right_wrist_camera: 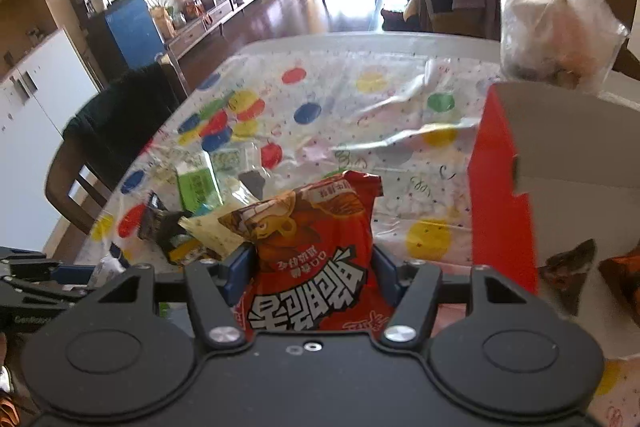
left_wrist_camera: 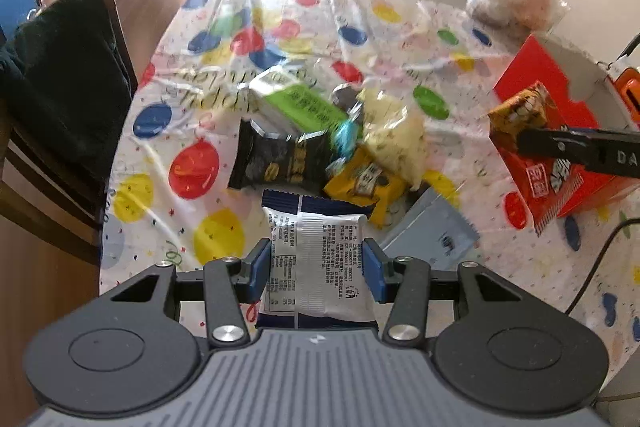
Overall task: Organize snacks
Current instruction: 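Carry both held packets over the open red box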
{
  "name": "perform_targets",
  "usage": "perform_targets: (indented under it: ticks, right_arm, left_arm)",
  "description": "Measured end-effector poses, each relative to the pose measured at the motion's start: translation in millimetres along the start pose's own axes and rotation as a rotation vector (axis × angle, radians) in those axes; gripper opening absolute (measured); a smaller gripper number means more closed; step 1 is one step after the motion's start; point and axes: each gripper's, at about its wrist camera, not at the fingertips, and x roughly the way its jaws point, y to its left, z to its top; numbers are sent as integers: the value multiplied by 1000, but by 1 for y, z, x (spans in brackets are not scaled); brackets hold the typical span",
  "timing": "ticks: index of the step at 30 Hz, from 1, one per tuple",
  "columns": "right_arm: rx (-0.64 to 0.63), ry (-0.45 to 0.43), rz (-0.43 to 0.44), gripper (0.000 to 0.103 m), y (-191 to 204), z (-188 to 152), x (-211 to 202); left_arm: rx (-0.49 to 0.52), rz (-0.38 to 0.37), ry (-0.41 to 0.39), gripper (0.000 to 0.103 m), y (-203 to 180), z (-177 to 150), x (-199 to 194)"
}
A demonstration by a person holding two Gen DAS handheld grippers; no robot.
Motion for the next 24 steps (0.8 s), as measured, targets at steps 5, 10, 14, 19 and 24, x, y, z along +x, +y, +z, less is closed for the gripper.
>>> perform_targets:
  ticks: [5, 10, 14, 19, 24]
  right_arm:
    - [24, -26, -15, 62, -7, 4, -31]
    - [61, -56, -26, 62, -23, 7, -61]
    - [81, -73, -49, 62, -40, 8, -80]
    - [100, -98, -76, 62, -67, 12, -99]
    - [114, -110, -115, 62, -99, 16, -112]
  left_arm:
    - [9, -20, -37, 47, -19, 11, -22]
    - [42, -55, -69, 47, -48, 21, -40]
    - [74, -96, -96, 47, -75, 31, -52]
    - [122, -129, -112, 47, -118, 47, -57]
    - [162, -166, -135, 47, -162, 63, -57]
